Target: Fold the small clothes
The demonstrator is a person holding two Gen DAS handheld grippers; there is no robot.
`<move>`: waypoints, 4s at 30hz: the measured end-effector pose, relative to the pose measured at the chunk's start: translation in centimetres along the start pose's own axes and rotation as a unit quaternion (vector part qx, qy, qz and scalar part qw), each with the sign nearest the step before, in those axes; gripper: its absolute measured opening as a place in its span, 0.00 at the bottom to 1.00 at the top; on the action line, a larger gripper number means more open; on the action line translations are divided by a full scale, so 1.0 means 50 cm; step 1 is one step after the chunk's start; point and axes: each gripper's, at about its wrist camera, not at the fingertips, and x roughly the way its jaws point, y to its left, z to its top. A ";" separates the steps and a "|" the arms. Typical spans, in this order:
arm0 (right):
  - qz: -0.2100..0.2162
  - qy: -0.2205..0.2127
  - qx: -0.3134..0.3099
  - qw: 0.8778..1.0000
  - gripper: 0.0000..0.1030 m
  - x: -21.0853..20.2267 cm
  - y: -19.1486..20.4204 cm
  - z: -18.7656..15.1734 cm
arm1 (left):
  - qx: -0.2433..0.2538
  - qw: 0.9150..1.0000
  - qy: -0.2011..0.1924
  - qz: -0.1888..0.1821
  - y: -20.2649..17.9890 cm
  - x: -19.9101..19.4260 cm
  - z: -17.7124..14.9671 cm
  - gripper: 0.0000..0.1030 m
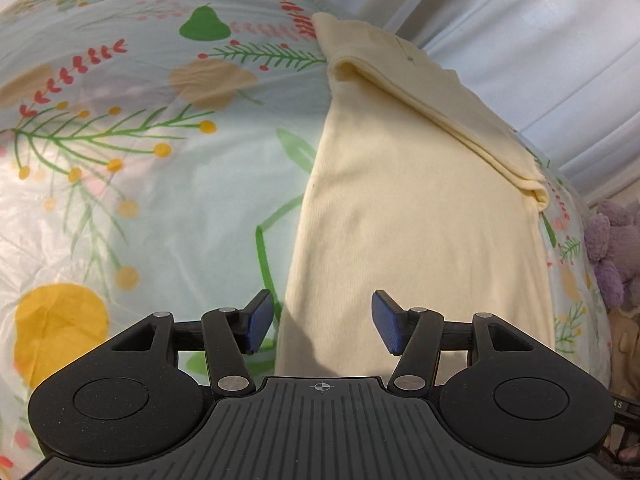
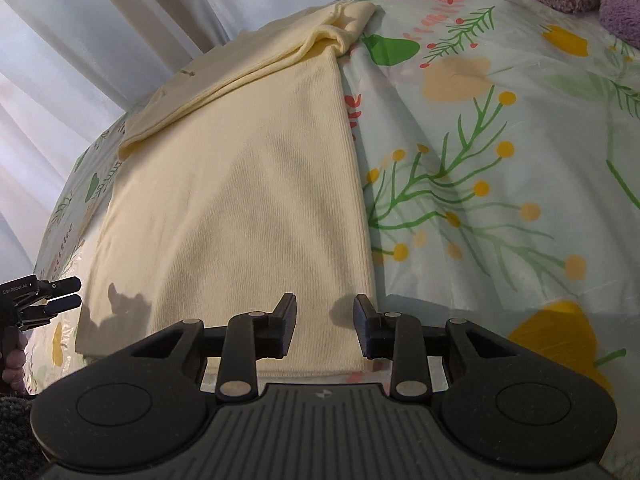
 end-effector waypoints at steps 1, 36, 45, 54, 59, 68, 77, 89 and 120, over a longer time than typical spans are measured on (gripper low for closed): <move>0.004 0.003 0.004 1.000 0.30 -0.002 -0.005 -0.006 | 0.001 1.000 0.003 -0.003 0.001 -0.001 -0.006 0.56; 0.060 0.005 0.124 0.990 0.39 -0.007 -0.097 -0.014 | -0.017 0.994 0.065 -0.084 0.029 0.011 -0.057 0.10; 0.064 0.020 0.110 0.992 0.20 0.007 -0.084 -0.011 | 0.000 0.993 0.090 -0.082 0.024 0.024 -0.050 0.16; 0.085 0.005 0.116 0.990 0.05 0.002 -0.082 0.007 | 0.016 0.992 0.069 -0.103 0.007 0.003 -0.018 0.09; 0.100 -0.039 0.133 0.985 0.04 -0.013 -0.077 0.057 | 0.002 0.991 0.012 -0.132 -0.007 -0.027 0.052 0.08; 0.076 -0.119 0.077 0.987 0.04 0.016 -0.024 0.241 | 0.025 0.988 -0.068 -0.137 -0.044 0.014 0.219 0.08; -0.025 -0.160 -0.037 0.986 0.04 0.139 0.057 0.364 | 0.062 0.994 -0.085 -0.034 -0.061 0.152 0.304 0.08; -0.095 -0.210 -0.066 0.971 0.18 0.182 0.058 0.363 | 0.054 0.991 -0.123 -0.014 -0.034 0.177 0.304 0.15; -0.111 -0.171 -0.232 0.951 0.07 0.237 0.134 0.341 | 0.146 0.982 -0.124 -0.002 -0.088 0.176 0.291 0.10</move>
